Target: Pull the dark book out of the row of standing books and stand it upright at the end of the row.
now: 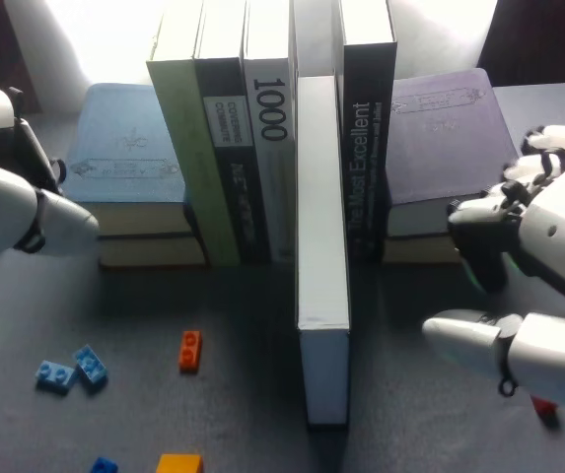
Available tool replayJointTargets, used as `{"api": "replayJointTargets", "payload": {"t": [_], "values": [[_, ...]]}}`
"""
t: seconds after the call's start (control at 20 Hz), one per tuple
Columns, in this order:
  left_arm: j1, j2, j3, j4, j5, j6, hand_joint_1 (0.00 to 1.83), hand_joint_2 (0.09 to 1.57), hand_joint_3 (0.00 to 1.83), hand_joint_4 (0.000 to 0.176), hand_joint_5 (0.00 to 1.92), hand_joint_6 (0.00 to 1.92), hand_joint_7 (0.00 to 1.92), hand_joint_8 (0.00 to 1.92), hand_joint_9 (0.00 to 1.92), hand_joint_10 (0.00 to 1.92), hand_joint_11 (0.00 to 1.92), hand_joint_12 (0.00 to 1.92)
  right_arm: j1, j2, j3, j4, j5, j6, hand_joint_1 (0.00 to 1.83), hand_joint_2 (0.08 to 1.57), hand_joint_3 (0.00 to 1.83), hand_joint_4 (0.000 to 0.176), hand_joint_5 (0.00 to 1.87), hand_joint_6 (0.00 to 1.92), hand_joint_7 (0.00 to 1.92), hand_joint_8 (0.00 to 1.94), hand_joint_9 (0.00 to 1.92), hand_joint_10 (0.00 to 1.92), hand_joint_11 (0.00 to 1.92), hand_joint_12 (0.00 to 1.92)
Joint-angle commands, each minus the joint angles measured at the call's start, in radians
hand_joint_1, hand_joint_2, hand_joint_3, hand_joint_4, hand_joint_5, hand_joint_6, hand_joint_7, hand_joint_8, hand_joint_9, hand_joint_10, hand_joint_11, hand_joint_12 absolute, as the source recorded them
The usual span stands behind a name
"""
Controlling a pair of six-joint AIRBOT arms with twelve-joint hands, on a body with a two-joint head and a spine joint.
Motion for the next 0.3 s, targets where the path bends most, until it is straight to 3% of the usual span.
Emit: {"api": "replayJointTargets", "payload": {"t": [0.0, 0.05, 0.1, 0.25], "values": [[-0.01, 0.006, -0.002, 0.03, -0.066, 0.0, 0.33, 1.24, 0.0, 0.0, 1.02, 0.0, 1.23, 0.0, 1.22, 0.05, 0.73, 0.93, 0.013, 0.012, 0.007, -0.023, 0.04, -0.006, 0.17, 1.23, 0.0, 0.0, 0.63, 1.64, 0.72, 1.73, 0.64, 1.92, 0.4, 1.92], [-0.01, 0.006, -0.002, 0.03, -0.066, 0.0, 0.33, 1.24, 0.0, 0.0, 1.02, 0.0, 1.23, 0.0, 1.22, 0.05, 0.73, 0.93, 0.008, 0.011, 0.015, -0.02, 0.043, 0.004, 0.17, 1.23, 0.0, 0.0, 0.63, 1.64, 0.72, 1.73, 0.64, 1.92, 0.4, 1.92], [-0.01, 0.006, -0.002, 0.03, -0.066, 0.0, 0.32, 1.26, 0.0, 0.0, 1.01, 0.0, 1.23, 0.01, 1.21, 0.08, 0.63, 1.13, -0.002, 0.011, 0.022, -0.02, 0.053, 0.031, 0.15, 1.24, 0.01, 0.0, 0.63, 1.62, 0.75, 1.72, 0.67, 1.92, 0.41, 1.92], [-0.009, 0.007, -0.002, 0.03, -0.066, 0.0, 0.37, 1.25, 0.0, 0.0, 1.03, 0.01, 1.26, 0.0, 1.2, 0.17, 0.64, 1.15, -0.015, 0.005, 0.048, -0.02, 0.053, 0.102, 0.14, 1.24, 0.0, 0.0, 0.68, 1.57, 0.8, 1.71, 0.73, 1.92, 0.49, 1.92]]}}
